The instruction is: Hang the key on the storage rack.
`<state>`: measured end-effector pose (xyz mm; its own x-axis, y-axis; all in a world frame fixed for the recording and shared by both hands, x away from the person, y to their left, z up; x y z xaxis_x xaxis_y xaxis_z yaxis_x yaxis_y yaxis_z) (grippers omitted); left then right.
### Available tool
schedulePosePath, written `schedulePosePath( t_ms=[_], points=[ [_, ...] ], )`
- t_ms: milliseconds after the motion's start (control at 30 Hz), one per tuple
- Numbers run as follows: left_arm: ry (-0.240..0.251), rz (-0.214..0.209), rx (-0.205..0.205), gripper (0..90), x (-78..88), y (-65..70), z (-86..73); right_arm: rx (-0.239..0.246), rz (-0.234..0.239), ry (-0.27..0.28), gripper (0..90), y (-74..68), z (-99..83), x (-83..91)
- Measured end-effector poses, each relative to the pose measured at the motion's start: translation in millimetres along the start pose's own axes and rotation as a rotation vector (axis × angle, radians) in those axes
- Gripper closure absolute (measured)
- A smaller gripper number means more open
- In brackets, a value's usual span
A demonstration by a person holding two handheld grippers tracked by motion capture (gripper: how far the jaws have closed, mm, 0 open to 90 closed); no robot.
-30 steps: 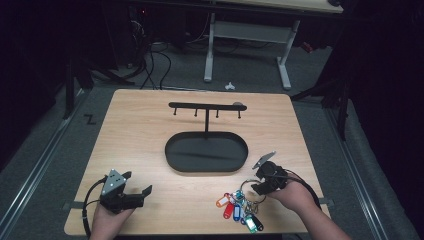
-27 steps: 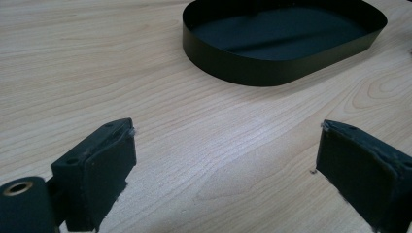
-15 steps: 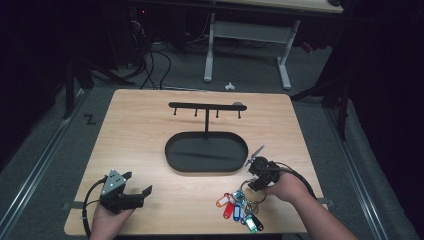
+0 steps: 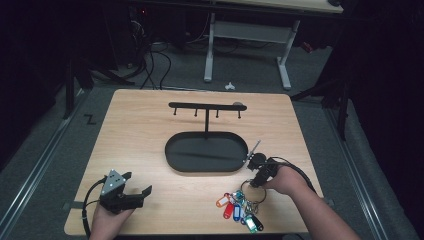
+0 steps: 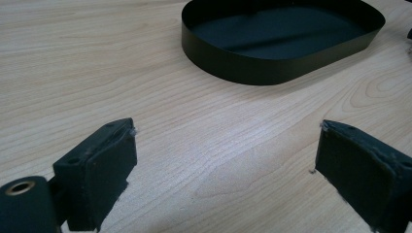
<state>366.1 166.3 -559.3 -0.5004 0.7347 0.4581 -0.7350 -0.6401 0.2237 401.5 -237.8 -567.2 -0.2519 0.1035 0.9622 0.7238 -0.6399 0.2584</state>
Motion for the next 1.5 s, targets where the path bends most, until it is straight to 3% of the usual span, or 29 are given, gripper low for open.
schedulePosePath(
  t_ms=[167, 300, 467, 700, 800, 933, 1100, 1267, 1367, 1500],
  points=[
    [-0.003, 0.000, 0.001, 8.6, 0.0, -0.7, -0.6, -0.008, 0.014, -0.001, 54.6, 2.0, 2.7, -2.3],
    [-0.004, 0.000, 0.000, 8.7, 0.0, -0.5, -0.7, 0.029, 0.008, -0.003, 53.8, 0.1, 3.7, -2.4],
    [-0.005, -0.001, -0.001, 8.9, -0.3, -0.4, -0.5, 0.051, 0.019, -0.023, 66.8, -1.8, 7.0, -0.9],
    [-0.007, -0.002, -0.001, 9.1, -1.1, -1.0, -0.5, 0.043, 0.013, -0.046, 76.6, -0.2, 8.1, -1.0],
    [-0.011, -0.006, -0.002, 9.4, -1.4, -0.2, -0.7, 0.050, 0.018, -0.054, 85.7, -1.5, 7.5, -0.8],
    [-0.011, -0.004, -0.004, 9.5, -1.7, 0.2, -0.7, 0.075, 0.015, -0.056, 86.7, -3.8, 8.4, -0.4],
    [-0.017, -0.005, -0.004, 9.7, -1.9, -0.1, -1.3, 0.072, 0.019, -0.043, 86.9, -4.8, 9.0, -0.2],
    [-0.016, -0.005, -0.003, 10.0, -1.9, -0.2, -1.6, 0.041, 0.021, -0.014, 87.0, -3.1, 12.2, 8.1],
    [-0.008, -0.005, -0.003, 10.1, -0.9, 0.1, -0.9, 0.021, 0.034, 0.004, 87.1, -2.3, 14.5, 26.1],
    [-0.008, -0.008, 0.001, 10.3, -1.3, 0.0, -0.8, 0.020, 0.006, 0.025, 87.2, -1.1, 16.7, 46.7]
  ],
)
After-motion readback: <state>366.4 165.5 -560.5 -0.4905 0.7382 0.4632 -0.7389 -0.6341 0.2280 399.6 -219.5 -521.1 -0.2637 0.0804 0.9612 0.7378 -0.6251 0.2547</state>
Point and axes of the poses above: each handheld gripper's, and its own axes: x roughly backward along the jaws, z roughly out of its top, y roughly to its right, the point moved 8 cm from there along -x, roughly forward along the jaws, and after that the axes turned 14 degrees about -z, right-handed, at the moved point
